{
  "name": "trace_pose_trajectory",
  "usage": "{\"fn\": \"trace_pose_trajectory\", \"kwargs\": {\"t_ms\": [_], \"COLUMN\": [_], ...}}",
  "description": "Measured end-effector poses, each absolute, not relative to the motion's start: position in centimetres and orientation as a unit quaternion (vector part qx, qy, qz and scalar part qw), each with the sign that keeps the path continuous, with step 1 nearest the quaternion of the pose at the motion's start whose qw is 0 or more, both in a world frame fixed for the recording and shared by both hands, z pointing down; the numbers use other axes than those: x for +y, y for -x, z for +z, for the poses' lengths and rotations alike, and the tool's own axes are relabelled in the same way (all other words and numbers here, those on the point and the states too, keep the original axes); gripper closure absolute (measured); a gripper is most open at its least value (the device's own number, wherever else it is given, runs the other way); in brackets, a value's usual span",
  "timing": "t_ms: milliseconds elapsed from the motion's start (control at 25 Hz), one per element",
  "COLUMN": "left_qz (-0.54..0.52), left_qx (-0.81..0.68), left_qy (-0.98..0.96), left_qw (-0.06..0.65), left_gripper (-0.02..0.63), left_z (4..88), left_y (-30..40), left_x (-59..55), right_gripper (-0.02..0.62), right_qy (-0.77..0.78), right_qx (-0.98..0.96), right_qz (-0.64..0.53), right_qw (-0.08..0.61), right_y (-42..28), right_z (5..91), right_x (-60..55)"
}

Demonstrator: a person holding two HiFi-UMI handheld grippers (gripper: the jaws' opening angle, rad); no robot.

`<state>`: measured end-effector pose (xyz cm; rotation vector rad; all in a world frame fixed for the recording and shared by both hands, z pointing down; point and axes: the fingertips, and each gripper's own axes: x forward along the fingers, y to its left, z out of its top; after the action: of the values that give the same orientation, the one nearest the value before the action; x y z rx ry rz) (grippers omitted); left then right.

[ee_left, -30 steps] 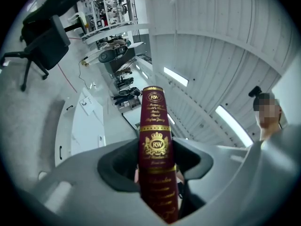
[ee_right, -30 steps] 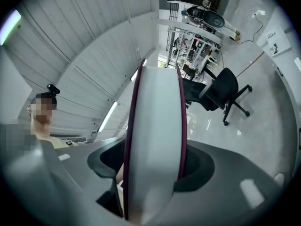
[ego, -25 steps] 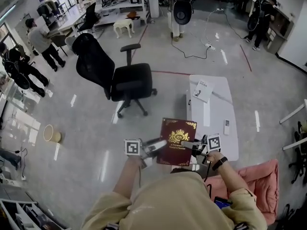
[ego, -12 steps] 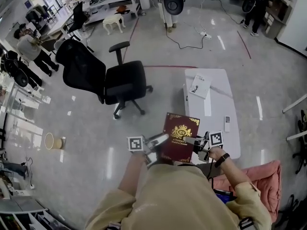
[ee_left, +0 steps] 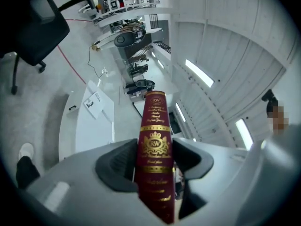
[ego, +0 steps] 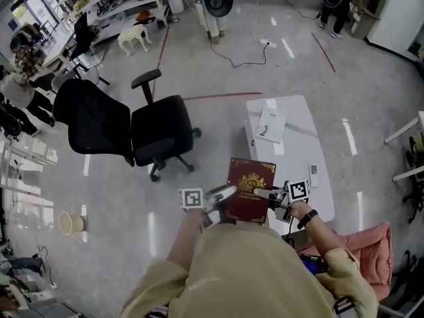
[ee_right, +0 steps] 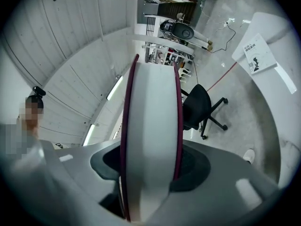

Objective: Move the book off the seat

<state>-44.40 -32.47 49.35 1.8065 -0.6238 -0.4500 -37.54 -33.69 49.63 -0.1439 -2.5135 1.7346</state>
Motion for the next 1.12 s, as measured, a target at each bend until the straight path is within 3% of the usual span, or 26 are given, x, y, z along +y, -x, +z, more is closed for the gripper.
{"fn": "trace_pose_trajectory", "kwargs": {"t_ms": [520,1120], "left_qz": [-0.123,-0.115], "left_qx": [-0.197,-0.158], "left_qy": [-0.765,-0.734], "left_qw": [0.6,0.65], "left_gripper": [0.361,0.347], "left_z": [52.1,53.9], "left_y": [52.2,45.9], "left_x": [-43.5,-61.4], "right_gripper": [0.354,0.356], "right_qy": [-0.063,-0.133], "right_qx": [-0.799,-0.761], "right_qz": [0.597,0.629], "right_qw": [-0.021,-0.084], "right_y": [46.0,39.6], "right_z": [52.0,54.6], "right_x": [-45.7,-62.6]}}
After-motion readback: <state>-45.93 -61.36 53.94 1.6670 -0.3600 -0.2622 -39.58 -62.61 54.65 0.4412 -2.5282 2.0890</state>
